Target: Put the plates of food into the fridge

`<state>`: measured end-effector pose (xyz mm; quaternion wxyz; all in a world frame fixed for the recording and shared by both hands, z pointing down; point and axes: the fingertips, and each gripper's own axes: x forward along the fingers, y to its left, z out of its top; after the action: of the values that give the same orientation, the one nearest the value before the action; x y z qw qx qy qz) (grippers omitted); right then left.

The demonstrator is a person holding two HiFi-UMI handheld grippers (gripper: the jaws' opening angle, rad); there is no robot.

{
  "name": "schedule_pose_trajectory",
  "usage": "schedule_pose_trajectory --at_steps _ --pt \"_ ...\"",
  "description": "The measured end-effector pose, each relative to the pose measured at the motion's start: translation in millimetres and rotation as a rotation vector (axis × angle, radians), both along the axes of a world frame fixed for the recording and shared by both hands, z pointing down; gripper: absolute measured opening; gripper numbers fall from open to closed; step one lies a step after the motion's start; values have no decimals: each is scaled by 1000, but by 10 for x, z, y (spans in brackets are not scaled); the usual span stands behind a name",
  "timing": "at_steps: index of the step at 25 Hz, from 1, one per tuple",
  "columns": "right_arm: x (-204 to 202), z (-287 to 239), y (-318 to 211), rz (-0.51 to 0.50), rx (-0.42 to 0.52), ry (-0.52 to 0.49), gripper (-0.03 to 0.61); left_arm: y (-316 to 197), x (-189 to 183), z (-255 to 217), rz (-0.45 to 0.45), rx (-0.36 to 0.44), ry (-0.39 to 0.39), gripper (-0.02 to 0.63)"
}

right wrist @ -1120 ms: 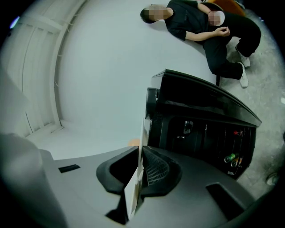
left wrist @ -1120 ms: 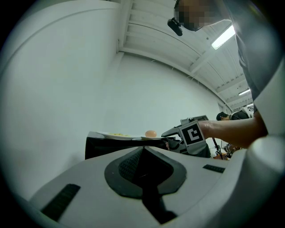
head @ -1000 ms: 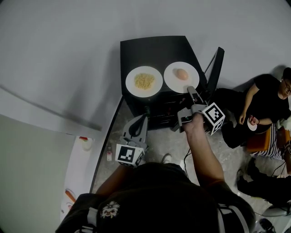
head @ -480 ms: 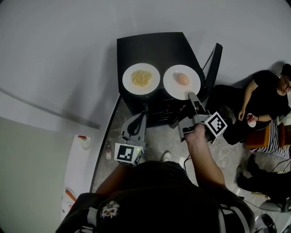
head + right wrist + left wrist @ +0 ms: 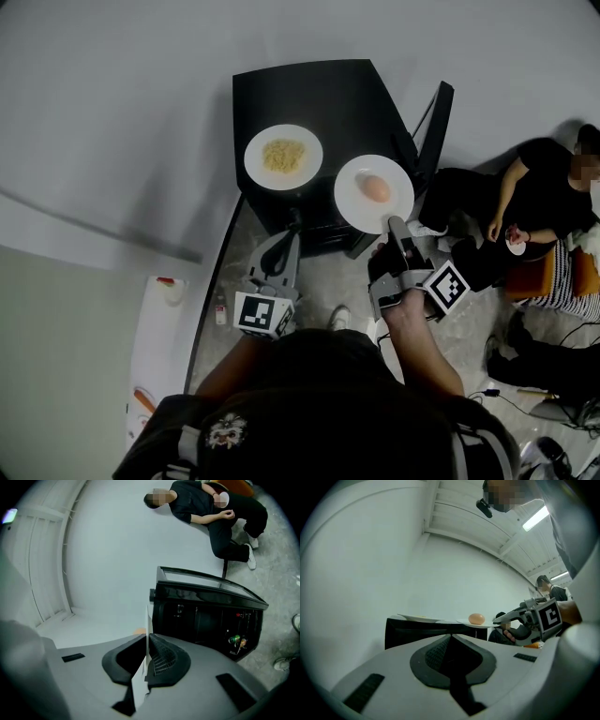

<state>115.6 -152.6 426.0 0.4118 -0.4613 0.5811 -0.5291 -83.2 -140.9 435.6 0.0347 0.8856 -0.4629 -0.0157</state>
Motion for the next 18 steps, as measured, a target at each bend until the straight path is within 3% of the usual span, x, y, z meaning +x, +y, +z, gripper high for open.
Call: schedule_pose_trajectory --at_steps 9,18 --pt "33 402 385 -5 -63 -14 35 2 -98 74 -38 -15 -32 23" --pt "-48 974 265 -28 -133 9 35 35 -176 254 -64 -47 -47 23"
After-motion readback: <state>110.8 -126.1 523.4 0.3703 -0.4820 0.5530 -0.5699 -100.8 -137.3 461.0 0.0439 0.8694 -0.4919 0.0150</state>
